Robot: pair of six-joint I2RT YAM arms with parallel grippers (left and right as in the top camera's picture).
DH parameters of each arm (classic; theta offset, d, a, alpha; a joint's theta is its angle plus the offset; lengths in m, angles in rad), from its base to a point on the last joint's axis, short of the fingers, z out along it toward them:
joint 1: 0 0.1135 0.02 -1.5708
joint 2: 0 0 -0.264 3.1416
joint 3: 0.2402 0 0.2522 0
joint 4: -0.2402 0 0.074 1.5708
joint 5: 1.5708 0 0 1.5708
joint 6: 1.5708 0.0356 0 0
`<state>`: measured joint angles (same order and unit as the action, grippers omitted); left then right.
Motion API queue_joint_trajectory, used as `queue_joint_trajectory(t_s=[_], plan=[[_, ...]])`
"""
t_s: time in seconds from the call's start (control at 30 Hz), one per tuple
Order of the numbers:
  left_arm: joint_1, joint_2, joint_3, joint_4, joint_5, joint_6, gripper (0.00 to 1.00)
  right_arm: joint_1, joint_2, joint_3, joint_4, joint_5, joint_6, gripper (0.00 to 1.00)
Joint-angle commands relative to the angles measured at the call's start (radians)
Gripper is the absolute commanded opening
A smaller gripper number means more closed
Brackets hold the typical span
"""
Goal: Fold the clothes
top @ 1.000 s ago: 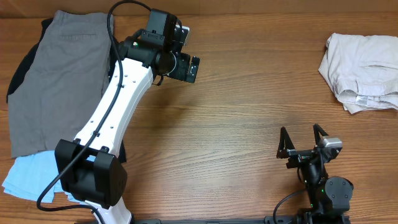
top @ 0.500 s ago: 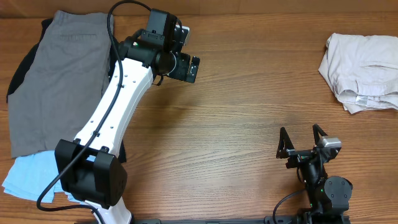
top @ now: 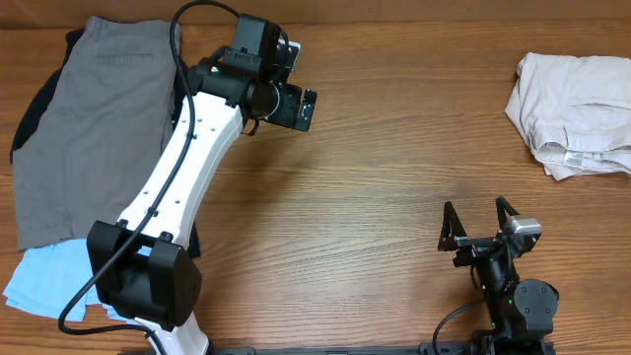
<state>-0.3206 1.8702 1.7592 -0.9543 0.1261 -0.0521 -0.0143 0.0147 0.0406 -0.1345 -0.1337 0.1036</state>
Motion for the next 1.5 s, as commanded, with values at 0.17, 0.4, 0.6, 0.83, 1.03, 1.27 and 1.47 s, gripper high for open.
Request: queue_joint_trajectory(t_s=[0.17, 0.4, 0.6, 0.83, 1.03, 1.27, 1.47], plan=[[0.000, 0.013, 0.009, 0.001, -0.003, 0.000, 1.00, -0.005, -0.012, -0.007, 0.006, 0.001, -0.006, 1.00], [0.002, 0.012, 0.009, 0.018, -0.011, 0.000, 1.00, -0.005, -0.012, -0.007, 0.006, 0.001, -0.006, 1.00], [0.002, -0.072, -0.013, 0.130, -0.055, 0.005, 1.00, -0.005, -0.012, -0.007, 0.006, 0.001, -0.006, 1.00], [0.035, -0.319, -0.332, 0.550, -0.075, 0.007, 1.00, -0.005, -0.012, -0.007, 0.006, 0.001, -0.006, 1.00], [0.120, -0.570, -0.690, 0.766, -0.046, -0.008, 1.00, -0.005, -0.012, -0.007, 0.006, 0.001, -0.006, 1.00], [0.235, -0.884, -1.069, 0.885, -0.018, -0.011, 1.00, -0.005, -0.012, -0.007, 0.006, 0.001, -0.006, 1.00], [0.276, -1.161, -1.386, 1.069, -0.024, -0.023, 1.00, -0.005, -0.012, -0.007, 0.006, 0.001, -0.006, 1.00]])
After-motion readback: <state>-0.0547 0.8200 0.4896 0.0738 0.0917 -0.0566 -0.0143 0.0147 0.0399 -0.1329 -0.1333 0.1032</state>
